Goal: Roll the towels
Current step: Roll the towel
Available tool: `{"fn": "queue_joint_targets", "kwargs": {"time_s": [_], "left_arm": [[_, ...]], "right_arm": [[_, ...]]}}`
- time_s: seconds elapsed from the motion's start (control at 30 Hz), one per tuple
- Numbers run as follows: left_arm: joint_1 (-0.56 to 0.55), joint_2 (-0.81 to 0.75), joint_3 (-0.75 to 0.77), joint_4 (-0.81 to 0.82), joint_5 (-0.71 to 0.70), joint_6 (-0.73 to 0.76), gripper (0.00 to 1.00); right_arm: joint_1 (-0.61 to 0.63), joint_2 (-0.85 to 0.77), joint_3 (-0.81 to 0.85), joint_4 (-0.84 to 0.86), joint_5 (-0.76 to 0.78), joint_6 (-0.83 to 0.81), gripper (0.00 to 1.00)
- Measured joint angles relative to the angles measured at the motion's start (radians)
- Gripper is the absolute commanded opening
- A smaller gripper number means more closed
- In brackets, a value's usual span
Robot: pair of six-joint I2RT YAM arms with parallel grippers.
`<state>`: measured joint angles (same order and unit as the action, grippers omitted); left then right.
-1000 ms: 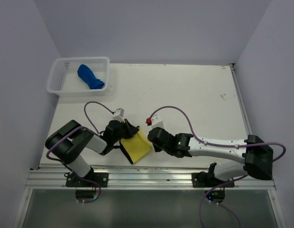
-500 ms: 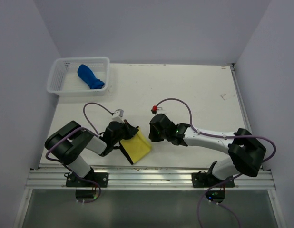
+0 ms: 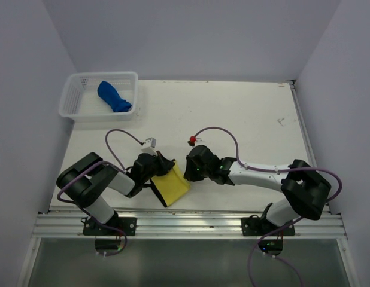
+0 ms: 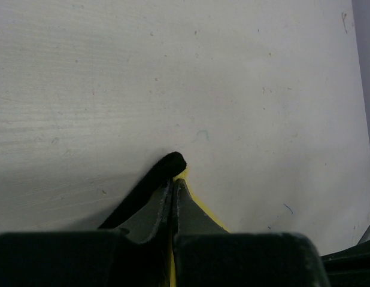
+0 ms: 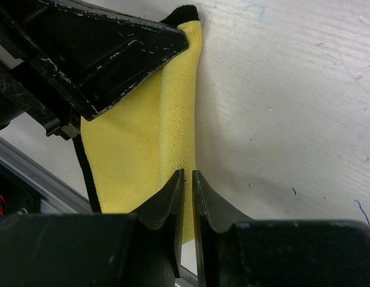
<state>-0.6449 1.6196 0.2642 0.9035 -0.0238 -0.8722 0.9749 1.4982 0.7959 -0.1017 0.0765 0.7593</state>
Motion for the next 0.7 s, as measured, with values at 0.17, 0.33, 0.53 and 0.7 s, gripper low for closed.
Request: {"fn": "queue_joint_targets", "kwargs": {"time_s": [0.17, 0.33, 0.53, 0.7], "left_arm": [[-0.005, 0.0, 0.0, 0.0, -0.007, 0.0, 0.0], [-0.005, 0.0, 0.0, 0.0, -0.008, 0.0, 0.0], [-0.006, 0.0, 0.0, 0.0, -0.01, 0.0, 0.0], [-0.006, 0.0, 0.0, -0.001, -0.01, 0.0, 0.0]], "right_arm": [[0.006, 0.01, 0.0, 0.012, -0.016, 0.0, 0.14], [0.036, 0.025, 0.003, 0.003, -0.009, -0.013, 0.15], [0.109, 0.103, 0.079, -0.048, 0.042, -0.074, 0.15], [0.153, 0.181, 0.124, -0.08, 0.08, -0.099, 0.14]]}}
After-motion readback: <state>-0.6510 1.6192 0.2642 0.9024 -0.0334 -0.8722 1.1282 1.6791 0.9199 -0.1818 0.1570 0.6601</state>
